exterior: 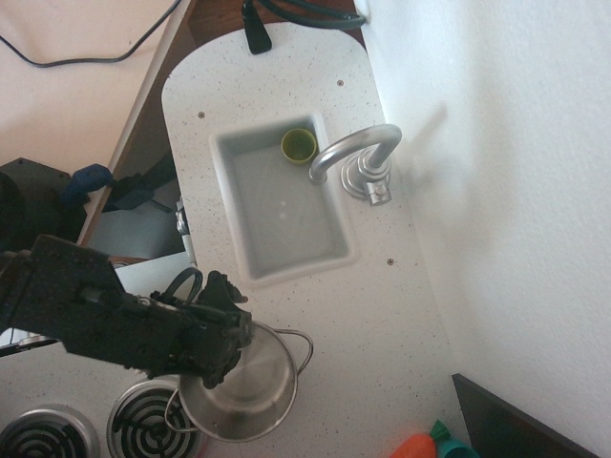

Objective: Pick up pot

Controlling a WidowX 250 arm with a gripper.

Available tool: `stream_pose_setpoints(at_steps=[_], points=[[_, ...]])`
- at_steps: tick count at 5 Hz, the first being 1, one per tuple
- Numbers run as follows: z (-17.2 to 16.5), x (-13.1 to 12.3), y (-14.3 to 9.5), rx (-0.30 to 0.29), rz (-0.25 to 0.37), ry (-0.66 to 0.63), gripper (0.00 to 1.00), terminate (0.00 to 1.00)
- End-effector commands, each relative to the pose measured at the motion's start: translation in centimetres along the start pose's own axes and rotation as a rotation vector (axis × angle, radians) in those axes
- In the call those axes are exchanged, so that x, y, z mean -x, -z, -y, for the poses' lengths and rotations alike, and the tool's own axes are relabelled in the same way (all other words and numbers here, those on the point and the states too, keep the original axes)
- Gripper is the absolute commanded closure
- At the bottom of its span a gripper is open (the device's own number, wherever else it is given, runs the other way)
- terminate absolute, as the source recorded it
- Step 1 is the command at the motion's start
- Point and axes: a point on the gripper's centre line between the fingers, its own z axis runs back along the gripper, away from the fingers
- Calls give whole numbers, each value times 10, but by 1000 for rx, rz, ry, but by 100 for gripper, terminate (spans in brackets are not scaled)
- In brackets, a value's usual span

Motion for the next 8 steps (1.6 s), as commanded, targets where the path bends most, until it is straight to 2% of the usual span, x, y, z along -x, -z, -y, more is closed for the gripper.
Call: stream_pose_setpoints(at_steps=[1,2,4,5,7,8], points=[[0,4,-3,1,25,-19,0,0],[-3,8,-4,-19,22,-23,0,0],[-17,38,1,-122,-26,-50,0,0],[-20,43,-3,-162,20,-54,100,0],[-13,39,-6,-140,41,-37,100,0],[-10,38,-7,-129,53,-30,100,100]])
